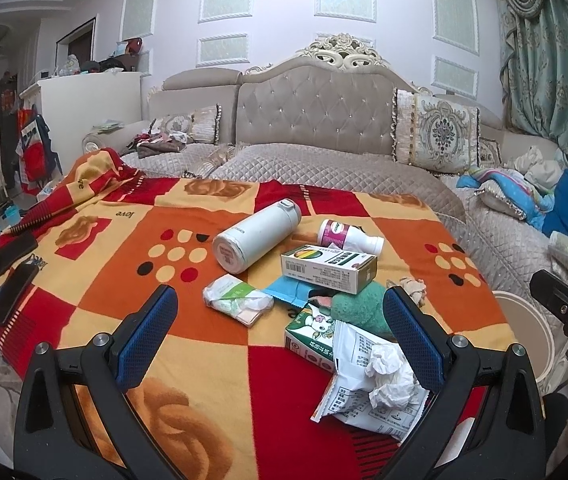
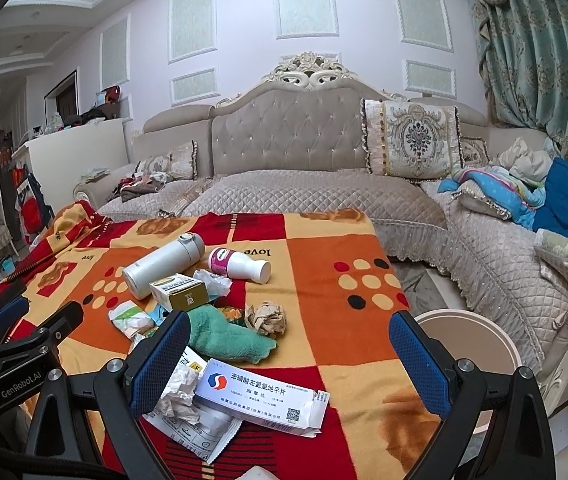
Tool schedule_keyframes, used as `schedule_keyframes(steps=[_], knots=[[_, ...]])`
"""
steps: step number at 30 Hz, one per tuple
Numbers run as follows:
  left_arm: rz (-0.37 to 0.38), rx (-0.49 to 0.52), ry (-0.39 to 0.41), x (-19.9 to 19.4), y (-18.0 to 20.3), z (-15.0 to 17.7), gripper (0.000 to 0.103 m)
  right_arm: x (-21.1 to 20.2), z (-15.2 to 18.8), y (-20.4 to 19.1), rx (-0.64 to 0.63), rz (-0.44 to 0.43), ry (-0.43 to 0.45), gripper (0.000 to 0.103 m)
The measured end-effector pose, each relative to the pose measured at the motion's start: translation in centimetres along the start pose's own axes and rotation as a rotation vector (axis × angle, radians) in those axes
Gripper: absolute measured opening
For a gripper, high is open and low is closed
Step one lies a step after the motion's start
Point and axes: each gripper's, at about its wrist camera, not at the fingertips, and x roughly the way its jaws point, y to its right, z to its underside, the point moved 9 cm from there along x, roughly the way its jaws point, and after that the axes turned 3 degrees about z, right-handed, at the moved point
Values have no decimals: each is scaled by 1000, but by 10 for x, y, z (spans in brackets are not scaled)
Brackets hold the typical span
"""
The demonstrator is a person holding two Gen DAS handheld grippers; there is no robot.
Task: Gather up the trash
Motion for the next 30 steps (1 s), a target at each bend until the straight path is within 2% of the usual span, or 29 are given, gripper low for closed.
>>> schedule_keyframes(steps=[13,18,23,28,30], knots=[[3,4,-7,1,1,1,102,3,-2,-1,-16,0,7,99],[63,35,-62,4,7,5,102,5,1,0,-35,-8,-19,99],[176,60,-166,12,22,26,102,14,21,6,-51,-40,-117,99],[220,113,-240,22,37,43,102,22,49,14,-25,-100,-223,99],[236,139,-259,26,43,47,102,23,63,14,-21,-152,-290,99]])
